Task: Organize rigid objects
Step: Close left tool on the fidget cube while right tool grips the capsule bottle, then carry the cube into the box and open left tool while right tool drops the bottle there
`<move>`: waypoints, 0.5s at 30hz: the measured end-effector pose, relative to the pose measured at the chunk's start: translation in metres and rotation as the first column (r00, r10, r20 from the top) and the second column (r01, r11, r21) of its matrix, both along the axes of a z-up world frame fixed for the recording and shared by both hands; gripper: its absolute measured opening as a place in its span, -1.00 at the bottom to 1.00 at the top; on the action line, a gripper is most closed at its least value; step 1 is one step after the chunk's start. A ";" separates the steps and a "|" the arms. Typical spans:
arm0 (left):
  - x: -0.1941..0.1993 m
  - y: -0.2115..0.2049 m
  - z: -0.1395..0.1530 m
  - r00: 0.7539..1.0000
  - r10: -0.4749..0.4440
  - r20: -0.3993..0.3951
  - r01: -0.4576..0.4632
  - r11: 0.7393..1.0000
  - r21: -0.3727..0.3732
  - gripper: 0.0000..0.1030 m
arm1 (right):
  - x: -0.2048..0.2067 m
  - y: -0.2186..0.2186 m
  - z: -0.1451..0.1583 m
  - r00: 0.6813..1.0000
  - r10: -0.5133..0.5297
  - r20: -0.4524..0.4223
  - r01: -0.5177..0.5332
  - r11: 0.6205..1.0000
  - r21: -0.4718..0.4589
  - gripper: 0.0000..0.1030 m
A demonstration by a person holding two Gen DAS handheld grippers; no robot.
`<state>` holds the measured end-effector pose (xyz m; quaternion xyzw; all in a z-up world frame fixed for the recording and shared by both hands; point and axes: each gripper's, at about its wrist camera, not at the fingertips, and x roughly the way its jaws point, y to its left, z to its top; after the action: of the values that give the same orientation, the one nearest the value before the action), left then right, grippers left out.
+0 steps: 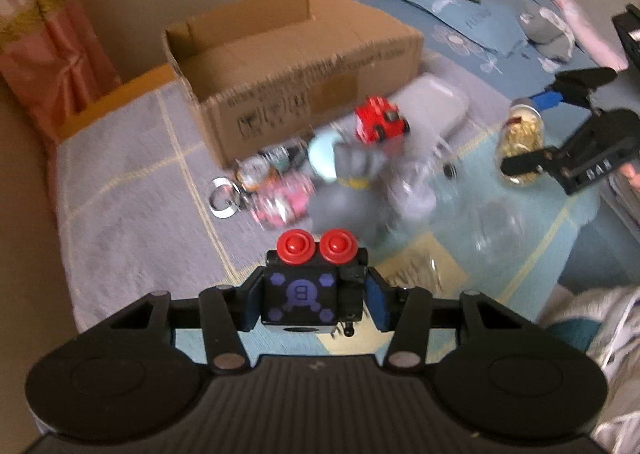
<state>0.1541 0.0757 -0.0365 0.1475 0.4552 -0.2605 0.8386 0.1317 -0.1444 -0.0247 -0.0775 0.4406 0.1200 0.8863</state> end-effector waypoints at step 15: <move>0.097 -0.032 0.066 0.986 0.056 0.155 -0.048 0.998 -0.050 -0.03 | 0.076 -0.007 0.076 0.989 0.035 0.144 -0.042 0.998 0.046 0.86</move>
<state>0.2512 0.0435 0.0294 0.1360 0.3858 -0.2368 0.8813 0.2074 -0.1514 0.0513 -0.0729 0.3714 0.1420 0.9147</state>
